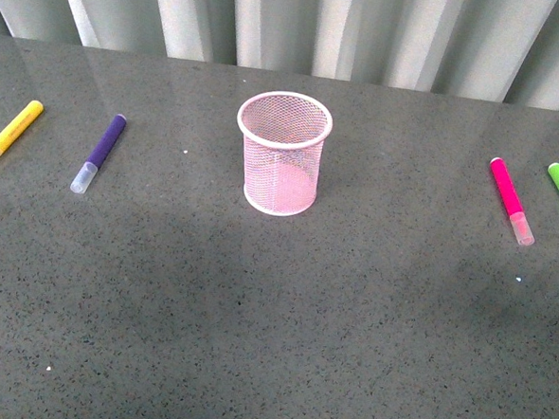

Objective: Insert purple and pink pens into pink cup

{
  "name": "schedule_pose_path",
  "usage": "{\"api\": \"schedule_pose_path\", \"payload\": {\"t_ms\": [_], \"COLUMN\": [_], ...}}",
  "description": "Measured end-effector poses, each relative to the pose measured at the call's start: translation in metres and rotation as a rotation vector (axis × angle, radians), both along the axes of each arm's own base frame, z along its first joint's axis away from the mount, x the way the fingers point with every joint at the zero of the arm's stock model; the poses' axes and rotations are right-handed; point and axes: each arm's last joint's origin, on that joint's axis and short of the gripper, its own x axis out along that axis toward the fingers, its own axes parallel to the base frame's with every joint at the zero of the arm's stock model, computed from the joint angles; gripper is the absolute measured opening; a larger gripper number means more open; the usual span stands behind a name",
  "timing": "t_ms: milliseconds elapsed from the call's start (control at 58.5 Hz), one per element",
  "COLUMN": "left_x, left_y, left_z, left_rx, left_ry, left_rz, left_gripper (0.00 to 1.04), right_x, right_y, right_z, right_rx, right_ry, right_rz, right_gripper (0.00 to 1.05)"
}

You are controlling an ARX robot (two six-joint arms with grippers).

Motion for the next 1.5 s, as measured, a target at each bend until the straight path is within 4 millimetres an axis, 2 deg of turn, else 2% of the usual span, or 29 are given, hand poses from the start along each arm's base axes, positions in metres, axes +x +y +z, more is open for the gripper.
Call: {"api": "schedule_pose_path", "payload": {"t_ms": [1163,1248,1317,1402,1505], "left_x": [0.000,0.000,0.002,0.005,0.013], "left_y": [0.000,-0.001,-0.002,-0.005,-0.008], "left_z": [0.000,-0.002,-0.013,-0.015,-0.006], "left_rx": [-0.004,-0.087,-0.161,-0.218,-0.266], "left_ry": [0.003,0.218,0.399,0.453,0.480], "left_rz": [0.006,0.130,0.195,0.190,0.149], "left_gripper": [0.98,0.98,0.98,0.98,0.98], "right_x": [0.000,0.000,0.000,0.000,0.000], "right_y": [0.000,0.000,0.000,0.000,0.000], "right_z": [0.000,0.000,0.000,0.000,0.000], "right_rx": [0.000,0.000,0.000,0.000,0.000], "right_ry": [0.000,0.000,0.000,0.000,0.000], "right_rz": [0.000,0.000,0.000,0.000,0.000], "right_gripper": [0.98,0.98,0.98,0.98,0.98]}}
